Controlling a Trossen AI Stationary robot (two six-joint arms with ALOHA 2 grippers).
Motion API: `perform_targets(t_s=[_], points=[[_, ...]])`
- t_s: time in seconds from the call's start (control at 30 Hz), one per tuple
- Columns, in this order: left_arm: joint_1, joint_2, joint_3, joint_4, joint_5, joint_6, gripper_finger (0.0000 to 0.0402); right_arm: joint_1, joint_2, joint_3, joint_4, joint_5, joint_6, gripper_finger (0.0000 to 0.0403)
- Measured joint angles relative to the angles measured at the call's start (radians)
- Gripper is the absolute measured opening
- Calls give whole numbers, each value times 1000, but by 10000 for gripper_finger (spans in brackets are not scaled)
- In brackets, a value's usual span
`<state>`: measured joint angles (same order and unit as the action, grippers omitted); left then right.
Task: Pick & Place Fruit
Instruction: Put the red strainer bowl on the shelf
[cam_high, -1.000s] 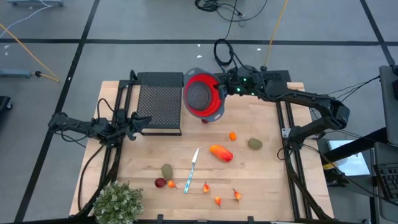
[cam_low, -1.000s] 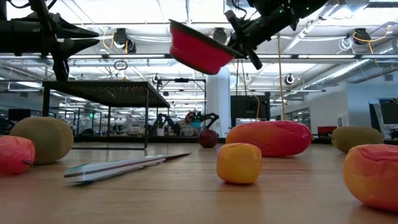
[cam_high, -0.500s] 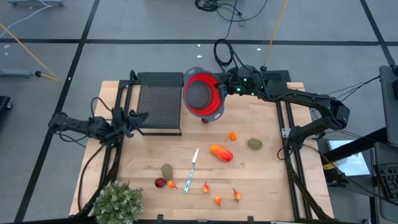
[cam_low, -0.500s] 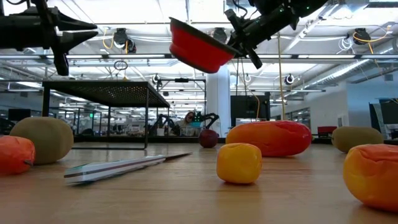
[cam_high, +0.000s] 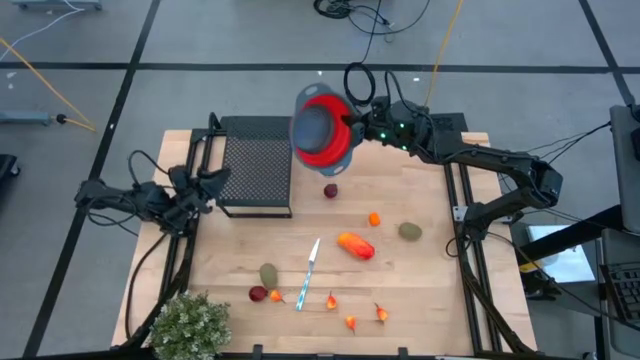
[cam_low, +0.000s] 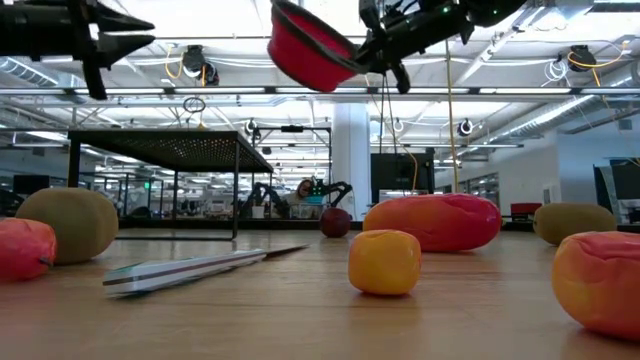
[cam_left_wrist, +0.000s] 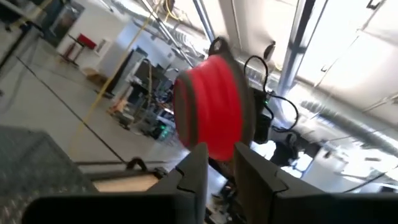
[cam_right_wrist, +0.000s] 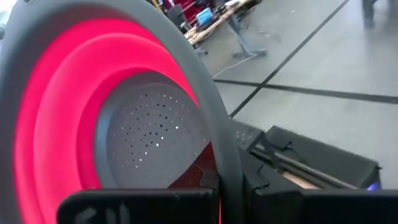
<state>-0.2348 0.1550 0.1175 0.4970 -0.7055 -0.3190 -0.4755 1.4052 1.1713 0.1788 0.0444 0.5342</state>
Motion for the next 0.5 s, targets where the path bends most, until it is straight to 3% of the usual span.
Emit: perform_targets(t_s=[0.17, 0.5], points=[[0, 139, 92, 1, -48, 69, 134, 1, 0, 0, 22, 43, -10, 0], [0, 466, 289, 2, -176, 245, 203, 52, 0, 0, 52, 285, -144, 1]])
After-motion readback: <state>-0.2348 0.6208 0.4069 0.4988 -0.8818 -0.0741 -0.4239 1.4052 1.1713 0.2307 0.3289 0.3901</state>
